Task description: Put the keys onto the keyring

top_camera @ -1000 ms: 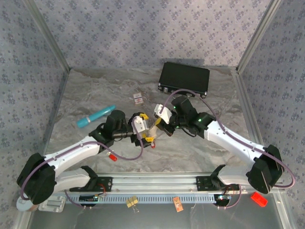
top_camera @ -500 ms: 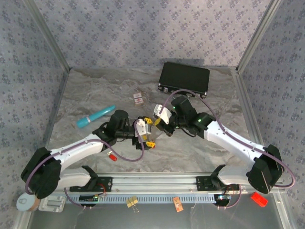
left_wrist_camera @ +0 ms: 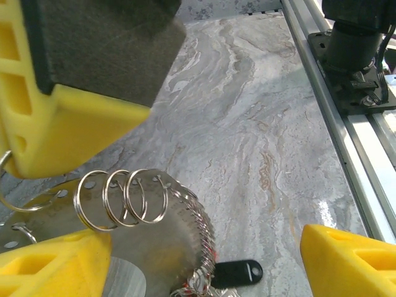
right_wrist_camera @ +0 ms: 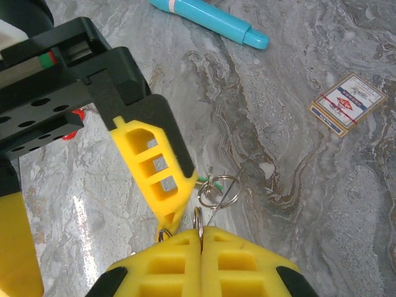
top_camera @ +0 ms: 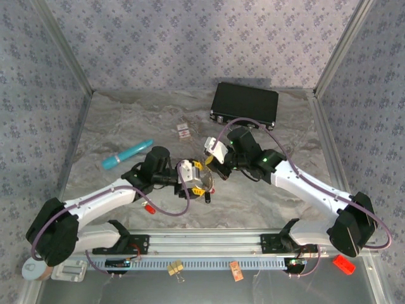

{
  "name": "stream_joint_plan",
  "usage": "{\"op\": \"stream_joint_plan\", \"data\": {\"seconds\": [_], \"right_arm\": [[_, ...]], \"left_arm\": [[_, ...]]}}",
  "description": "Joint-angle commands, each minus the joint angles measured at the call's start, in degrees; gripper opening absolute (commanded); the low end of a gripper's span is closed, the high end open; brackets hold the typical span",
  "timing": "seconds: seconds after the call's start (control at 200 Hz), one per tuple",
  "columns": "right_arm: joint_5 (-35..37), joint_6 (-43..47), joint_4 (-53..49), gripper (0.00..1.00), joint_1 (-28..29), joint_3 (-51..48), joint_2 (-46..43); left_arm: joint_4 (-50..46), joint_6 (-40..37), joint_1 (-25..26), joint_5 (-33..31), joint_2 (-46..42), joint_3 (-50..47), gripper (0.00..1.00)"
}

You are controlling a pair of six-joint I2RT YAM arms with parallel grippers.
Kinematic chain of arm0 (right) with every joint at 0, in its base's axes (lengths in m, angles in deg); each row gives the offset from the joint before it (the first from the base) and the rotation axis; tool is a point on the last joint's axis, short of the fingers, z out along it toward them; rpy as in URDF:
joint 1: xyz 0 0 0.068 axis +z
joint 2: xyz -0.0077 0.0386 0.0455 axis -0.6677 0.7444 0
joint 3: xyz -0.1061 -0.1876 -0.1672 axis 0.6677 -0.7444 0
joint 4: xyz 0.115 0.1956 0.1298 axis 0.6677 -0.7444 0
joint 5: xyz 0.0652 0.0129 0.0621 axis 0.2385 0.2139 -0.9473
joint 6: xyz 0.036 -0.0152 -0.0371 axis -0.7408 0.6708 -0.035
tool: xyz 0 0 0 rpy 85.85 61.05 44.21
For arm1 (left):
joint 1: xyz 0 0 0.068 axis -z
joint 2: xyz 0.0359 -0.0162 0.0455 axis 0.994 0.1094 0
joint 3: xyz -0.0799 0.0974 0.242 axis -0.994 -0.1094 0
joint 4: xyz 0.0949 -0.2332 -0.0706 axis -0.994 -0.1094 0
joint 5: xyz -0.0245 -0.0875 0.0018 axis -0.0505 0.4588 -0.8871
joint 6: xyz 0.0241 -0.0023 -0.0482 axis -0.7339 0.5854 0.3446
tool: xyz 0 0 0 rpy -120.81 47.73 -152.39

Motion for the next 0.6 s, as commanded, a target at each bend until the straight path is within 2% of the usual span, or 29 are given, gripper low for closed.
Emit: {"op": "stream_joint_plan", "data": {"seconds": [0.0,0.465,0.595], "right_arm": [[0.6,-1.6,1.8,0.0,0.2,-0.1,-1.0],[-0.6,-3.4,3.3,0.0,0.2,-1.1,-0.8],[-0.8,-3.4,3.4,0.0,0.1,-1.1,-0.9]], "left_arm": [[-1.6,-1.4,0.4,3.8,-1.3,1.1,0.78],[0.8,2.6,0.8,10.0,-3.8,-1.4,0.78],[1.0,3.6,1.4,9.0,-5.0,-1.9,0.78]]}}
